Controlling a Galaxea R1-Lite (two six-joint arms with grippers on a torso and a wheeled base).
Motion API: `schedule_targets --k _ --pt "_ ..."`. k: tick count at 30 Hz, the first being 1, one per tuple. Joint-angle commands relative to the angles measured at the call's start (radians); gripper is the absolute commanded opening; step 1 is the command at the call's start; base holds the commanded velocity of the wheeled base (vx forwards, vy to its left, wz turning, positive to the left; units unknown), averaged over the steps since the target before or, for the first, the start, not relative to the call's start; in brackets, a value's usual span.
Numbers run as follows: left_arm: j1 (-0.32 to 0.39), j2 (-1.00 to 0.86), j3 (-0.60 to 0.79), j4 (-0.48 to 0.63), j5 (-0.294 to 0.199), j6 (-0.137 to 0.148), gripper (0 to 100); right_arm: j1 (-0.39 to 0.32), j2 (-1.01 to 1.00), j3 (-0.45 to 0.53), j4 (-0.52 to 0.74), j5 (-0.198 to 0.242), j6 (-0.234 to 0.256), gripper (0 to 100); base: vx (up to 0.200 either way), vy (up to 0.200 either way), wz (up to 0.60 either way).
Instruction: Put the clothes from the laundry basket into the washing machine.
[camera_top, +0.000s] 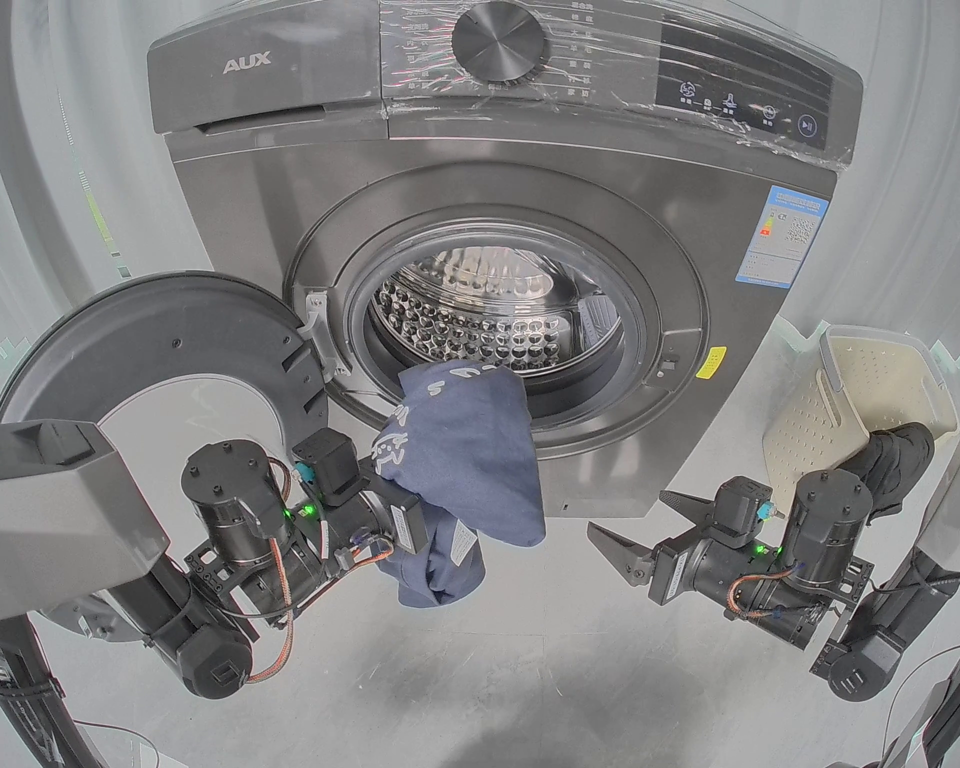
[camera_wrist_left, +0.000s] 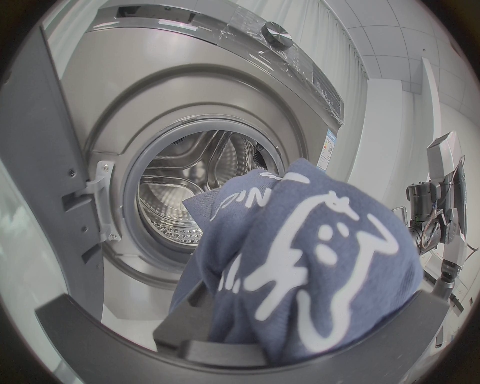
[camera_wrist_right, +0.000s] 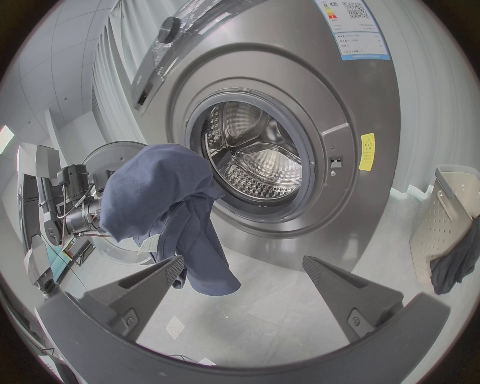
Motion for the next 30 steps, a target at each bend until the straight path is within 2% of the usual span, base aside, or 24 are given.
schedule_targets --k 1,7,23,26,27,30 --pt "-0.002 0.004 0.002 0.000 0.000 0.009 0 0.008 0.002 0.000 -0.001 0.000 0.000 100 0.200 0.000 0.00" --pt "-0.017 0.007 0.003 0.000 0.003 0.012 0 0.018 0.002 0.005 0.001 0.001 0.000 100 0.200 0.000 0.00" --pt "-0.051 0.025 0.009 -0.002 0.006 0.013 0 0.064 -0.004 0.057 -0.001 0.003 -0.005 100 0.000 0.000 0.00" --pt "-0.062 0.062 -0.020 -0.002 0.025 0.010 0 0.071 -0.018 0.057 -0.001 0.003 -0.005 100 0.000 0.000 0.00" --pt "-0.062 0.102 -0.072 0.000 0.028 -0.002 0 0.071 -0.020 0.059 0.001 0.003 -0.005 100 0.000 0.000 0.00" --pt "-0.063 0.153 -0.153 0.001 0.022 -0.004 0 0.073 -0.021 0.057 -0.001 0.003 -0.003 100 0.000 0.000 0.00"
